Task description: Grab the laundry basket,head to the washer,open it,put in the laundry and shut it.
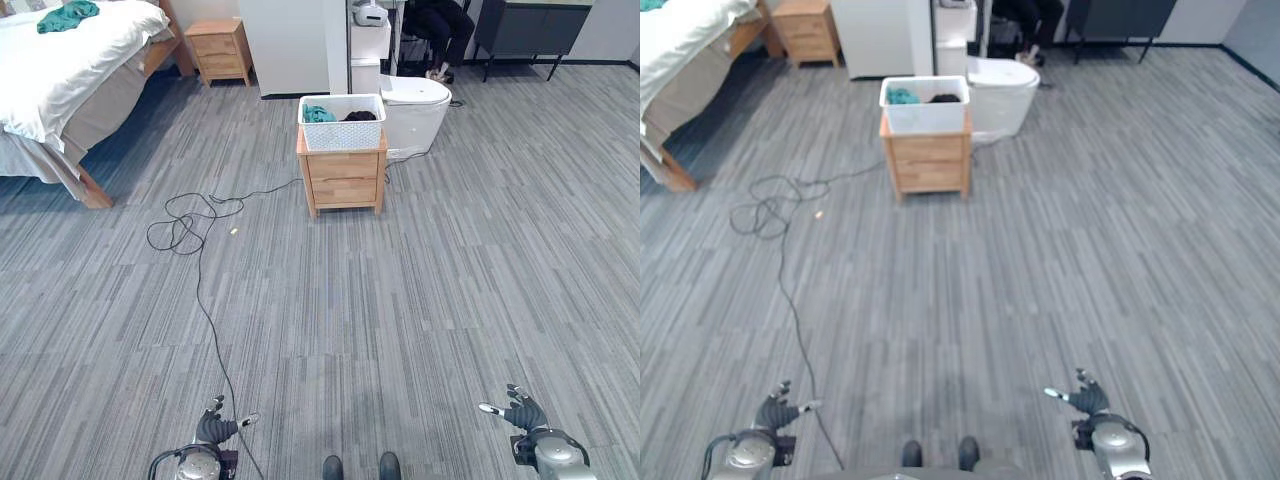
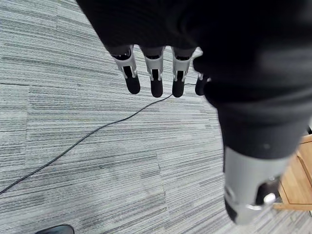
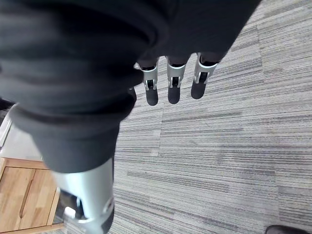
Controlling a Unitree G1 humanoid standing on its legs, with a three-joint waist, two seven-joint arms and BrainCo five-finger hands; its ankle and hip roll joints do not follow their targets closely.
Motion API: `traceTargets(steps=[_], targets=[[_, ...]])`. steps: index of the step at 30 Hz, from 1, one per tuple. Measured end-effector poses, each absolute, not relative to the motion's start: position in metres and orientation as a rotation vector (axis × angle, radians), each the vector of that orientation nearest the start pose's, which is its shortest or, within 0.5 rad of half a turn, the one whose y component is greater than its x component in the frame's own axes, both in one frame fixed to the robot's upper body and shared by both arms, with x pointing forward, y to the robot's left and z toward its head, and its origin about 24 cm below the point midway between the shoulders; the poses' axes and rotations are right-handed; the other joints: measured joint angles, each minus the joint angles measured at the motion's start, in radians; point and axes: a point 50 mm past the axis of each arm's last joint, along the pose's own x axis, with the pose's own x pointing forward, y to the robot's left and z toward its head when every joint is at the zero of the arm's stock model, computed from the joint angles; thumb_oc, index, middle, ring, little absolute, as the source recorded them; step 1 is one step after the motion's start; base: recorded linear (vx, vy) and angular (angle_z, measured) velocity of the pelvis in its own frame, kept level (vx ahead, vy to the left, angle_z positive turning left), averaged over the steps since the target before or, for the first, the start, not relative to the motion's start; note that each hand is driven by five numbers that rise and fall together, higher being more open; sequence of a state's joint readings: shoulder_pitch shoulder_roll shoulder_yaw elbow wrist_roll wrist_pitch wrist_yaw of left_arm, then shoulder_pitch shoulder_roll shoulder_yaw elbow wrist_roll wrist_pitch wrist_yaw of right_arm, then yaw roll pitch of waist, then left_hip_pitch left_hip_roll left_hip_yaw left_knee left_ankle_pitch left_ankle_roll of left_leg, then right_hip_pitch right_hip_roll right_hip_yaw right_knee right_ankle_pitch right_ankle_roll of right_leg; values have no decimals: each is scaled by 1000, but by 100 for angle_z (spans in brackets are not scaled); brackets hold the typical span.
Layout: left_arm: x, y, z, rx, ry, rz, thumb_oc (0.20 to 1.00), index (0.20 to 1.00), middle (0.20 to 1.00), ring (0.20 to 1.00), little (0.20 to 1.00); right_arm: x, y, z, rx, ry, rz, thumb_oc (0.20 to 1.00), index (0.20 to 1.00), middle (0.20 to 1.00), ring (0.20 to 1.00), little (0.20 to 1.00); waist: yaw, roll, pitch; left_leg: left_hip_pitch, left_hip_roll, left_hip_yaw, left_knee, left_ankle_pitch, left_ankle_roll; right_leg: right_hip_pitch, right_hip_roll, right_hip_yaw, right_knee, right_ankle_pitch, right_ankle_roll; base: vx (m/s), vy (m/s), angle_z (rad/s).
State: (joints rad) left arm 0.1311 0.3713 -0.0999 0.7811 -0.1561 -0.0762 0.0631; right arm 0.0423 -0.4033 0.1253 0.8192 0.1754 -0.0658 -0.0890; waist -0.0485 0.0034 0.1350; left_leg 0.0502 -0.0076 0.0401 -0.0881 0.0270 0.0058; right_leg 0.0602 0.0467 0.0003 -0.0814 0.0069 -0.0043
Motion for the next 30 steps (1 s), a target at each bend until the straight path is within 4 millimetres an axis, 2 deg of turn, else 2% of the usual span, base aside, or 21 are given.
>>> traceTargets(steps=[9,13,15,18,21,22,23,24,25,27,30], targets=[[123,268,-116,262,862,169,1000,1000,1000,1000,1000,156,-276,-104,-297,787,-208,1000,1000,1000,1000,1000,1,0,13,-10,-10,-8,4,-6,9,-7,-9,-8,0,1,1,53,51,2],[132,267,-113,261,836,163,1000,1000,1000,1000,1000,161,-276,-102,-298,775,-215,1000,1000,1000,1000,1000,22,-4,19,-29,-12,4,6,-8,13,-33,-11,-1,1,2,1,42,122,-8],[142,269,-108,262,804,173,1000,1000,1000,1000,1000,169,-276,-98,-302,753,-225,1000,1000,1000,1000,1000,21,-17,34,-41,-19,14,6,-13,22,-59,-13,14,15,14,3,44,182,-28],[151,272,-103,269,780,181,1000,1000,1000,1000,1000,186,-274,-91,-279,707,-231,1000,1000,1000,1000,1000,21,-19,59,-65,-7,37,6,-17,39,-162,-2,29,163,3,19,51,112,-31],[163,273,-98,277,749,183,1000,1000,1000,1000,1000,182,-273,-93,-273,724,-238,1000,1000,1000,1000,1000,17,-26,75,-53,-13,36,6,-32,63,-254,-11,21,365,-43,78,101,70,-3],[165,274,-96,282,743,184,1000,1000,1000,1000,1000,186,-271,-92,-269,717,-236,1000,1000,1000,1000,1000,18,-26,96,-35,-14,39,7,-19,65,-317,-22,12,502,-77,102,149,44,11],[165,273,-96,281,743,184,1000,1000,1000,1000,1000,181,-270,-95,-267,729,-235,1000,1000,1000,1000,1000,0,-28,96,-26,-24,32,7,-27,70,-342,-39,-4,541,-106,105,236,50,17],[165,274,-96,282,742,187,1000,1000,1000,1000,1000,179,-270,-96,-265,735,-235,1000,1000,1000,1000,1000,-3,-26,97,-20,-34,27,7,-45,78,-363,-51,-1,555,-111,108,252,26,10],[166,274,-96,283,741,191,1000,1000,1000,1000,1000,179,-269,-96,-263,733,-234,1000,1000,1000,1000,1000,-2,-36,104,-6,-46,28,6,-58,90,-398,-67,-8,566,-111,107,379,-22,-7],[158,273,-102,286,780,183,1000,1000,1000,1000,1000,178,-266,-97,-256,731,-229,1000,1000,1000,1000,1000,-10,-34,108,15,-65,26,7,-83,97,-464,-92,-29,430,-106,113,348,-44,-2],[157,273,-103,286,789,187,1000,1000,1000,1000,1000,168,-266,-102,-253,760,-235,1000,1000,1000,1000,1000,-33,-37,108,54,-79,-15,26,-114,93,-463,-109,-78,211,-68,136,216,-70,39]])
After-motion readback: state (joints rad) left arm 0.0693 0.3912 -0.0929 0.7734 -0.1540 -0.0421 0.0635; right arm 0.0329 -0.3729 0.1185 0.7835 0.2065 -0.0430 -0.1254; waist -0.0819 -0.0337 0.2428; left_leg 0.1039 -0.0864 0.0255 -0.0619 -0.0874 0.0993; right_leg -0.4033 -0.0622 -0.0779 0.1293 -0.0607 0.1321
